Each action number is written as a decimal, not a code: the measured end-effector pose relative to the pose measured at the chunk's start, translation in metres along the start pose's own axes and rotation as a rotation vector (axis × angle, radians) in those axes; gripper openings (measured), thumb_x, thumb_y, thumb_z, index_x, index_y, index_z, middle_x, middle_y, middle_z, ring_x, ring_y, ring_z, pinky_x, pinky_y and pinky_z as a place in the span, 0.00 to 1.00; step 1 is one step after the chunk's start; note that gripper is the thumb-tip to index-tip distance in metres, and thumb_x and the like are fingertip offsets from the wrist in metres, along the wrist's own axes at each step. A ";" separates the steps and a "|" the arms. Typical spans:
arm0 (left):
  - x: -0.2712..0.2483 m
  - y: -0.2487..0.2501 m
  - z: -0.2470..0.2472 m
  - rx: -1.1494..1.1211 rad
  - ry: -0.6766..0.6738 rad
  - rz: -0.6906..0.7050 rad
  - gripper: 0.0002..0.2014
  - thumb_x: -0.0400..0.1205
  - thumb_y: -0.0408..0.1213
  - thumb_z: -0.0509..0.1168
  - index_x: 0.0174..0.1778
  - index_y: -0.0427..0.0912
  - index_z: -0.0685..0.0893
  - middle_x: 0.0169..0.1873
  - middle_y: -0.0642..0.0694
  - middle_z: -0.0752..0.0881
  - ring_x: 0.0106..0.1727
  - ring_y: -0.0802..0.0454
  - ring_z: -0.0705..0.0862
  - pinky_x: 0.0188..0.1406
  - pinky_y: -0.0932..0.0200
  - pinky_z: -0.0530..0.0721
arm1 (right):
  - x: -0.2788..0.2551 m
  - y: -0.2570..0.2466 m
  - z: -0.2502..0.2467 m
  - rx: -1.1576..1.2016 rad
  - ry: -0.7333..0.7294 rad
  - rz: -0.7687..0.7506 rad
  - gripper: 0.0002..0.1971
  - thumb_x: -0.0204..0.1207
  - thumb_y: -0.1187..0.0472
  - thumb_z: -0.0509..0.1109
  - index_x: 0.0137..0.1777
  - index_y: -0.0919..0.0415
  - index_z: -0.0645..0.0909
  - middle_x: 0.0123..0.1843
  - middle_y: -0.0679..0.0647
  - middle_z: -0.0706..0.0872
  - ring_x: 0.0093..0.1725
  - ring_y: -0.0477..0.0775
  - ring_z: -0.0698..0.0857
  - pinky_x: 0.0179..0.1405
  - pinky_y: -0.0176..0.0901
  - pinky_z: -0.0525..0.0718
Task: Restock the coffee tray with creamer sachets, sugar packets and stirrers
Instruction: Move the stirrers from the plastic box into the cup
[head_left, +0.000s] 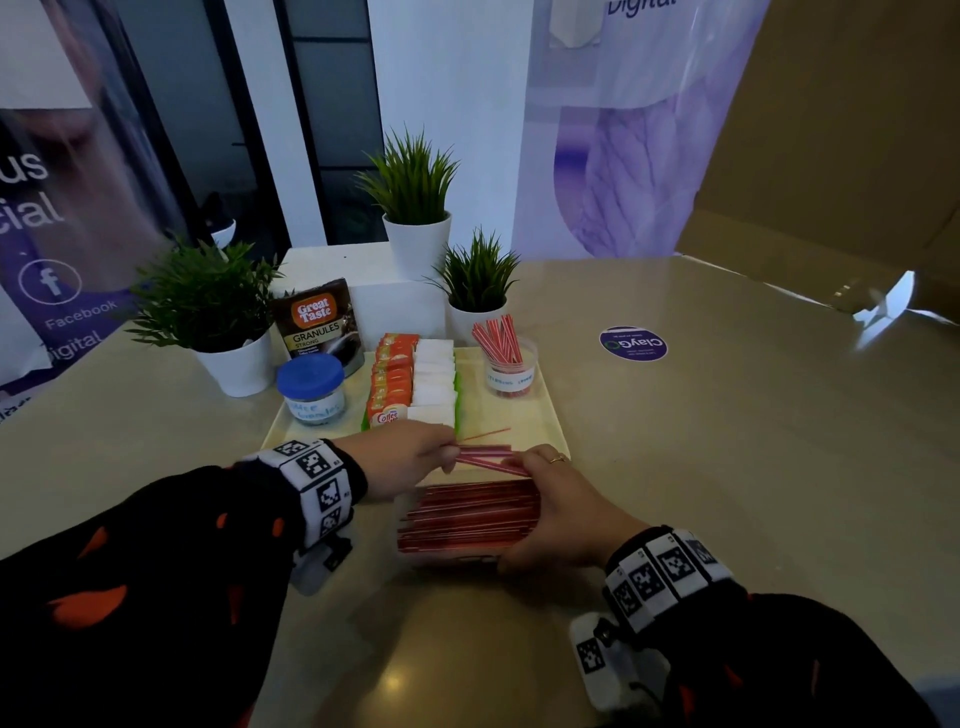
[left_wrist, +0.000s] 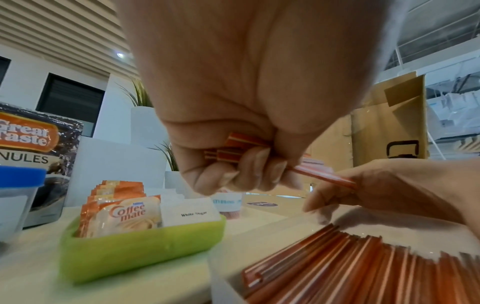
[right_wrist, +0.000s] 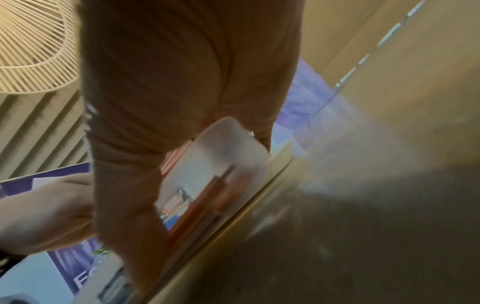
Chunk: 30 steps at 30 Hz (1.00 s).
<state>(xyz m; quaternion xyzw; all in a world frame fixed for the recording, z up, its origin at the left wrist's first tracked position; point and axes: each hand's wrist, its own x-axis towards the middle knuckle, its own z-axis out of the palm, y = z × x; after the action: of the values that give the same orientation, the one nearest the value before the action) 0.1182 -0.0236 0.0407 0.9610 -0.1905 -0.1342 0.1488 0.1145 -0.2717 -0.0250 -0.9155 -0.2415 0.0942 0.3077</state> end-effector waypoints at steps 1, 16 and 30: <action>0.003 0.000 -0.003 -0.008 0.018 0.008 0.15 0.91 0.52 0.50 0.47 0.55 0.80 0.43 0.56 0.83 0.47 0.57 0.80 0.48 0.58 0.75 | 0.001 0.001 -0.004 0.013 0.012 -0.007 0.59 0.47 0.40 0.90 0.80 0.48 0.66 0.68 0.41 0.68 0.68 0.44 0.70 0.74 0.43 0.78; 0.129 0.009 -0.032 -0.272 0.331 -0.300 0.19 0.93 0.45 0.50 0.67 0.38 0.79 0.63 0.39 0.83 0.64 0.40 0.81 0.58 0.53 0.75 | 0.017 0.043 -0.012 0.210 0.401 0.255 0.59 0.48 0.41 0.89 0.82 0.48 0.67 0.69 0.43 0.66 0.68 0.44 0.71 0.75 0.47 0.78; 0.187 0.023 -0.044 0.312 0.255 -0.369 0.14 0.88 0.37 0.60 0.65 0.40 0.84 0.59 0.42 0.87 0.59 0.42 0.86 0.53 0.51 0.83 | 0.022 0.054 0.007 0.203 0.477 0.245 0.52 0.53 0.27 0.79 0.79 0.44 0.71 0.74 0.39 0.64 0.75 0.44 0.67 0.80 0.51 0.74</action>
<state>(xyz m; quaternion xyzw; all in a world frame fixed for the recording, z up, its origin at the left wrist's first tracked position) 0.2910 -0.1095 0.0519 0.9999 -0.0105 -0.0061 -0.0054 0.1519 -0.2942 -0.0638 -0.8987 -0.0394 -0.0638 0.4321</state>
